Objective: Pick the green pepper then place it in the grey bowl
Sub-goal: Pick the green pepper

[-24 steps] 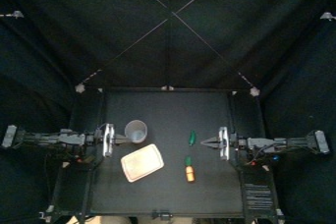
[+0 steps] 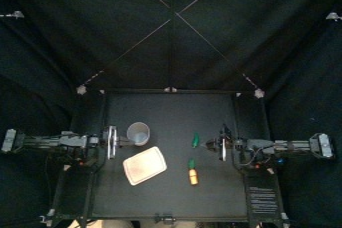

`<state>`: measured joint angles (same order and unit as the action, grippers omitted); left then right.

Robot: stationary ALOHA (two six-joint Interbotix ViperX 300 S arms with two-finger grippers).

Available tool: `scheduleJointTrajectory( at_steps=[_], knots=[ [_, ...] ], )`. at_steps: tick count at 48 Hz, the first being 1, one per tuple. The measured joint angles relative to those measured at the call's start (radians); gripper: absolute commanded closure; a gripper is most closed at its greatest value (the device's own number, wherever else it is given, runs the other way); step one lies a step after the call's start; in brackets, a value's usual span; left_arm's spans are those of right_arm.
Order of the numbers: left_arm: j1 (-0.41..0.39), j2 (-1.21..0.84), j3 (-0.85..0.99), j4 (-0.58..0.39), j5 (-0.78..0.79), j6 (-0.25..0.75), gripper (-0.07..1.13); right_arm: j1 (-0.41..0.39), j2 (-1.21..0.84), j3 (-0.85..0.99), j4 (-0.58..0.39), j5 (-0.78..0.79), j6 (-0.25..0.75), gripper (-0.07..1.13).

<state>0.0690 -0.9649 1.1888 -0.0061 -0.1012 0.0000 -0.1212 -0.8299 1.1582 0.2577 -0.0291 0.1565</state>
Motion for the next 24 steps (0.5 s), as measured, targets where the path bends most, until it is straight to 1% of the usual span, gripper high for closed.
scheduleJointTrajectory(
  at_steps=[1, 4, 6, 7, 10, 17, 24],
  knots=[
    [0.002, 0.000, 0.000, 0.000, 0.002, 0.000, 1.04, -0.009, 0.011, 0.000, 0.009, 0.011, 0.008, 0.25],
    [0.005, 0.000, 0.000, 0.000, 0.003, 0.000, 1.04, -0.031, 0.034, -0.002, 0.032, 0.031, 0.031, 0.08],
    [0.005, 0.000, 0.000, 0.000, 0.003, 0.000, 1.04, -0.044, 0.054, -0.002, 0.046, 0.037, 0.054, 0.00],
    [0.006, 0.000, 0.000, 0.000, 0.003, 0.002, 1.04, -0.052, 0.064, -0.002, 0.052, 0.041, 0.064, -0.02],
    [0.006, 0.000, 0.000, 0.000, 0.005, 0.002, 1.04, -0.071, 0.092, -0.002, 0.060, 0.043, 0.092, -0.02],
    [0.012, 0.000, 0.000, 0.000, 0.006, 0.003, 1.04, -0.129, 0.150, -0.005, 0.074, 0.061, 0.173, 0.04],
    [0.020, 0.000, -0.002, 0.000, 0.006, 0.003, 1.04, -0.195, 0.207, -0.018, 0.081, 0.114, 0.308, 0.04]
  ],
)
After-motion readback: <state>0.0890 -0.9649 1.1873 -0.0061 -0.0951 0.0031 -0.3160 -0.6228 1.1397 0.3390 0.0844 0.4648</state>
